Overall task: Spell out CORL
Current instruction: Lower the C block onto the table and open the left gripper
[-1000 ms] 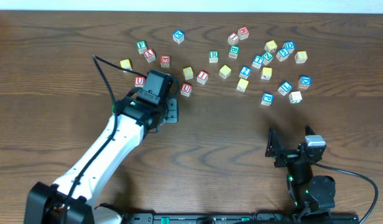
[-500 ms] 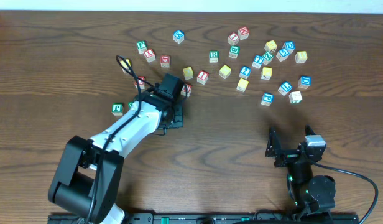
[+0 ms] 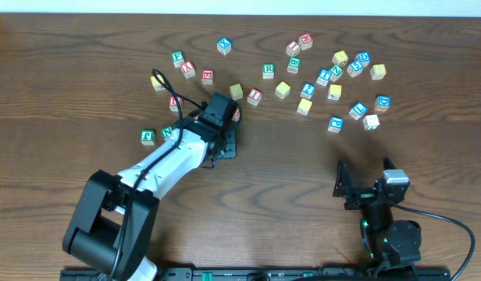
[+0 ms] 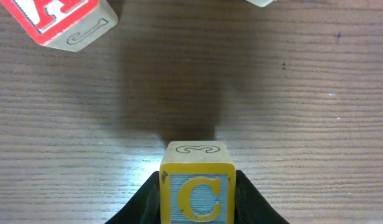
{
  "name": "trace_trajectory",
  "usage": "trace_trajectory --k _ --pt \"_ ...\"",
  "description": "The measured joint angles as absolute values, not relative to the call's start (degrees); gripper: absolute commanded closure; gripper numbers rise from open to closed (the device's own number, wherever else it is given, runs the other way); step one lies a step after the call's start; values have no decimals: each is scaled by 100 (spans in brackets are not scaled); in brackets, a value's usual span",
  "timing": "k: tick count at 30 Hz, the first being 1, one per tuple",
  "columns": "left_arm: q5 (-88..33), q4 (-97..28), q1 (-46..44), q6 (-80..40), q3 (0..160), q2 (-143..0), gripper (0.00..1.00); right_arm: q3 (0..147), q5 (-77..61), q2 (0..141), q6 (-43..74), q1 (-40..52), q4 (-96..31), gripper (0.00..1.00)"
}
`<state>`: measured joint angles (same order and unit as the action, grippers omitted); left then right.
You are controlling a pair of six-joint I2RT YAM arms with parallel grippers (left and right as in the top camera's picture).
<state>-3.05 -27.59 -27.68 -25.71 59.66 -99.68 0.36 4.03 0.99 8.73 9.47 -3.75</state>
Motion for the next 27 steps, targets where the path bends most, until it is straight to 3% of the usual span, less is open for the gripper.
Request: trace_trajectory --k 27 --pt "38 -2934 -3050 -2574 5966 -9968 92 36 403 99 873 947 -375 1"
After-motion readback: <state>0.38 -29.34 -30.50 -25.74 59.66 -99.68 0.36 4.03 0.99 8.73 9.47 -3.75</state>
